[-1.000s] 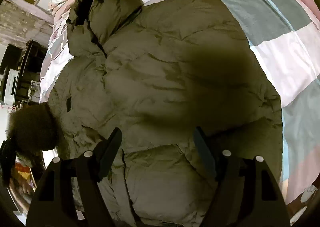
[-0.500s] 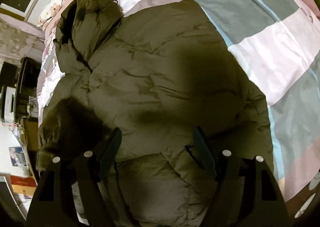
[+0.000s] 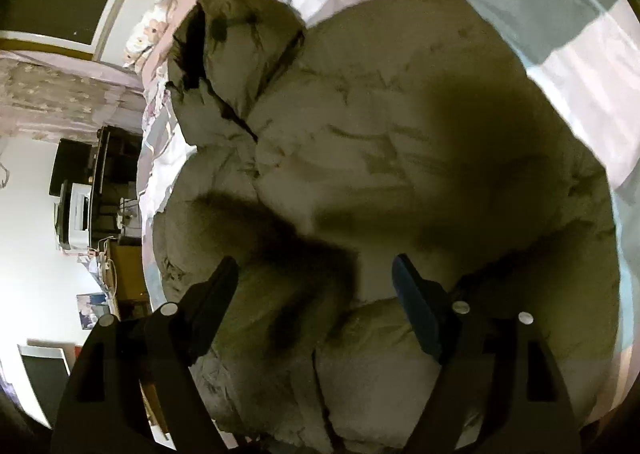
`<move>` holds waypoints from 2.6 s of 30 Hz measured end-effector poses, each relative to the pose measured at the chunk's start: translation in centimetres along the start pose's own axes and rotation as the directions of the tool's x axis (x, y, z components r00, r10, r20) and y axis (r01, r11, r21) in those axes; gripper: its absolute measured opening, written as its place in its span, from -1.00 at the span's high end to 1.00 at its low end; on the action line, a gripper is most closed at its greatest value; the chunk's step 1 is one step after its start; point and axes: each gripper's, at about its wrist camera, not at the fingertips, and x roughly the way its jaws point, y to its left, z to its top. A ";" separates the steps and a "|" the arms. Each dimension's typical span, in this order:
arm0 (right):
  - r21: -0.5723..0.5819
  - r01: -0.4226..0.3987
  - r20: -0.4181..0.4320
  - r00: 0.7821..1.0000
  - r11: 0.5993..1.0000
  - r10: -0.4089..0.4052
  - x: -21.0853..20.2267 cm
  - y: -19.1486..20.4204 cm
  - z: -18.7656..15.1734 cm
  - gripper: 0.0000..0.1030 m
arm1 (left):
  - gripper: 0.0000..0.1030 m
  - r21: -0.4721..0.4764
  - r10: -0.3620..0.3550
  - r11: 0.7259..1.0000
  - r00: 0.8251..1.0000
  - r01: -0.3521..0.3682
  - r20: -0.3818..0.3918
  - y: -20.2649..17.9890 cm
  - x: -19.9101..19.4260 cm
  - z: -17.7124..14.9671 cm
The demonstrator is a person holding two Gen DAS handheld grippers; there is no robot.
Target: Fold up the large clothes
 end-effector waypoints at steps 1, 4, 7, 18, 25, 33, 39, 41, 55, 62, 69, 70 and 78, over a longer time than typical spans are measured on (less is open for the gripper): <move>-0.002 0.008 -0.010 1.000 1.000 -0.008 0.2 -0.1 -0.1 -0.55 | -0.86 -0.004 0.062 0.998 0.998 -0.062 0.004 0.4 -0.1 0.0; -0.019 0.066 -0.046 0.997 0.998 -0.067 1.3 -0.2 -0.6 -0.55 | -0.93 -0.116 0.331 0.933 0.938 -0.341 -0.101 4.7 1.2 -0.6; -0.034 0.062 -0.100 0.993 0.998 -0.065 2.2 -0.3 -1.4 -0.55 | -0.93 -0.199 0.530 0.777 0.791 -0.597 -0.307 11.4 3.5 -3.1; -0.280 0.059 -0.129 0.987 0.958 -0.099 6.7 4.6 -2.8 0.72 | -0.96 -0.104 0.528 0.530 0.423 -0.842 -0.736 23.0 8.2 -13.0; -0.450 0.091 0.110 0.993 0.888 -0.047 5.4 10.0 -0.8 0.72 | -0.96 -0.198 0.556 0.384 0.397 -0.902 -0.730 25.0 5.6 -13.2; -0.367 0.232 0.210 0.964 0.901 -0.163 3.5 8.3 -0.1 0.11 | -0.96 -0.269 0.655 0.389 0.470 -0.881 -0.592 22.8 3.3 -9.6; -0.395 0.098 0.197 0.980 0.914 -0.020 1.5 9.3 -2.2 0.02 | -0.96 -0.171 0.715 0.533 0.549 -0.829 -0.432 17.7 5.5 -6.3; -0.423 0.062 0.092 0.995 0.904 -0.026 3.7 10.0 -2.8 0.05 | -0.96 -0.099 0.708 0.559 0.536 -0.823 -0.460 17.5 7.2 -6.8; -0.446 0.233 0.148 0.971 0.864 -0.185 12.7 9.9 1.7 0.49 | -0.96 -0.179 0.637 0.458 0.462 -0.871 -0.617 22.0 11.5 -7.8; -0.409 0.166 0.082 0.986 0.897 -0.145 10.3 9.3 1.6 0.44 | -0.96 -0.131 0.655 0.442 0.419 -0.888 -0.628 22.5 9.6 -8.7; -0.441 0.327 0.084 0.942 0.836 -0.324 9.2 7.6 0.1 0.24 | -0.96 -0.130 0.636 0.365 0.349 -0.922 -0.688 24.6 7.3 -10.7; -0.429 0.344 0.077 0.935 0.835 -0.346 10.0 6.8 0.5 0.21 | -0.96 -0.135 0.628 0.364 0.349 -0.922 -0.695 25.0 7.3 -11.1; -0.363 0.304 0.031 0.949 0.881 -0.315 11.1 4.6 1.6 0.14 | -0.96 -0.148 0.644 0.320 0.329 -0.936 -0.691 26.2 6.8 -11.4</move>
